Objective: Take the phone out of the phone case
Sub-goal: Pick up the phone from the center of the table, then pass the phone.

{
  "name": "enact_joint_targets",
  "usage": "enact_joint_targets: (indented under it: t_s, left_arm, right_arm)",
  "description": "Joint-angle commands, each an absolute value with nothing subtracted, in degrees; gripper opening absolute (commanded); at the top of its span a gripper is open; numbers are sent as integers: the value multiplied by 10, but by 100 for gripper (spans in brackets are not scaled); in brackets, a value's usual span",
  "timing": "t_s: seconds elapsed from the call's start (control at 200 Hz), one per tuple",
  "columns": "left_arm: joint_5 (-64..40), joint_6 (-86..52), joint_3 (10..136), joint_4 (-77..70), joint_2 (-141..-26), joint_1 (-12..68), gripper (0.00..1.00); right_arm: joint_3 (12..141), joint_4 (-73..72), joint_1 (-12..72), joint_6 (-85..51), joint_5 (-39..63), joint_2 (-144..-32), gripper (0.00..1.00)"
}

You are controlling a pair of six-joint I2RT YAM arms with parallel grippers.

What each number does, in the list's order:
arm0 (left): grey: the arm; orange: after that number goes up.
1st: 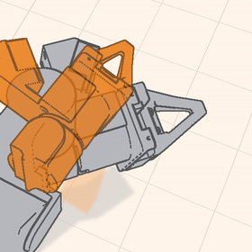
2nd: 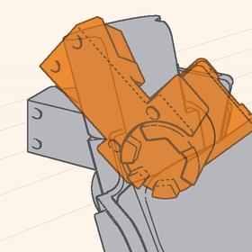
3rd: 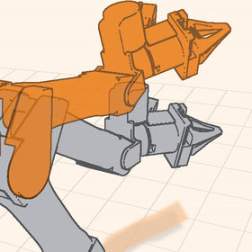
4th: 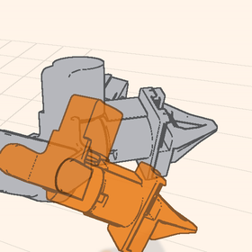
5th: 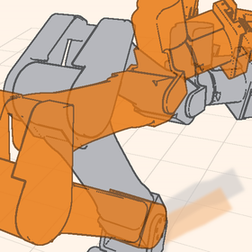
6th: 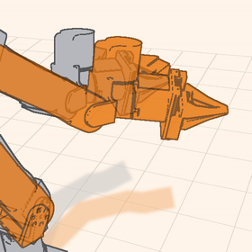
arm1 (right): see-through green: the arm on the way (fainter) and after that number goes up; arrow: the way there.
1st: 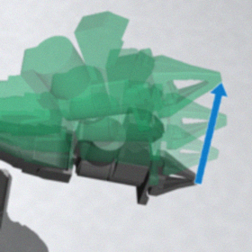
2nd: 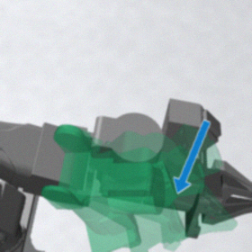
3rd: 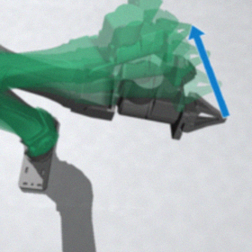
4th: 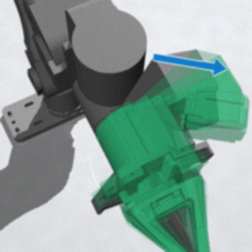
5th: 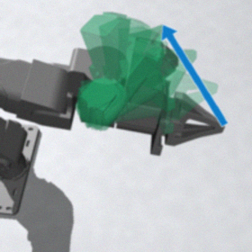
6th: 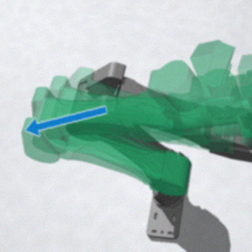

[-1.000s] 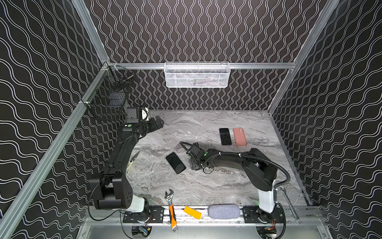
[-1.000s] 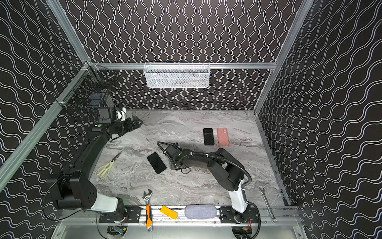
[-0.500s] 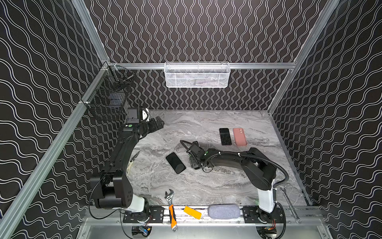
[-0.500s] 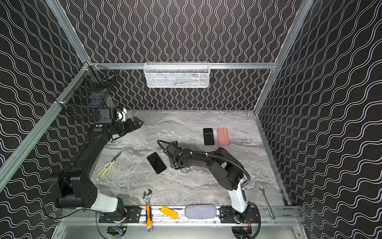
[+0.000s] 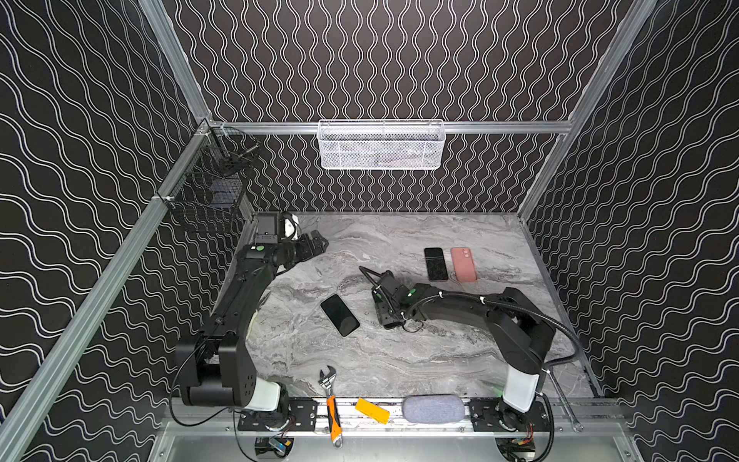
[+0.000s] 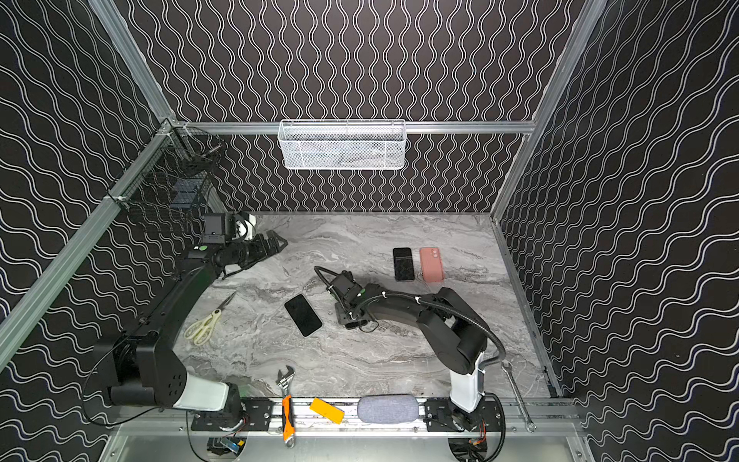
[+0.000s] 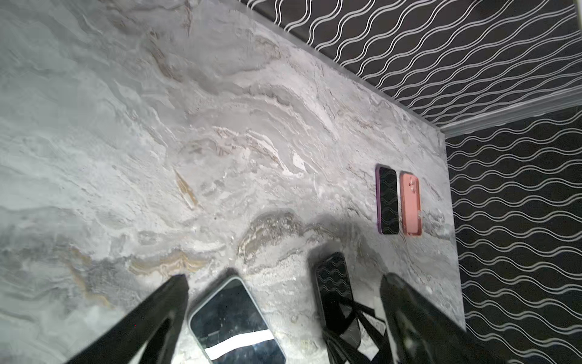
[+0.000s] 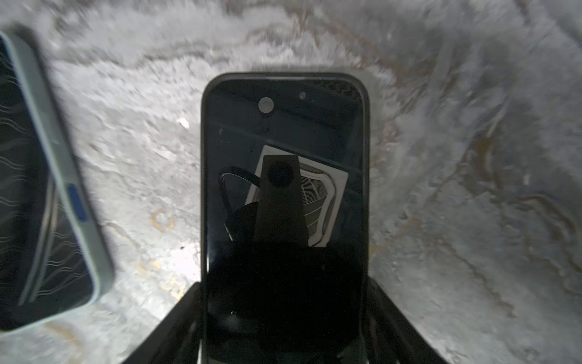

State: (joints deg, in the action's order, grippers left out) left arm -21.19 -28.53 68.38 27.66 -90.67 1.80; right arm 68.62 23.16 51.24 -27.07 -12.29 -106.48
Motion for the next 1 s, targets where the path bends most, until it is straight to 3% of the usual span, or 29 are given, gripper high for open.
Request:
enact_joint_targets:
  t_s: [0.0,0.15,0.315,0.566,0.996]
  left_arm:
    - [-260,-345,628,229,-886,29,99]
    - [-325,-433,535,116,-866,74,99]
    - [-297,-488,507,70,-867,161,98]
    - [-322,-559,479,-33,-917,203,93]
    - [-324,-622,477,-154,-992,247,72]
  right_arm:
    - [684,228,502,-260,-95,-1048,54]
    - [682,229,493,-254,-81,-1038,54]
    - [696,231,485,-246,-57,-1028,53]
    - [700,222,477,-252,-27,-997,52]
    - [707,225,476,-249,-1,-969,51]
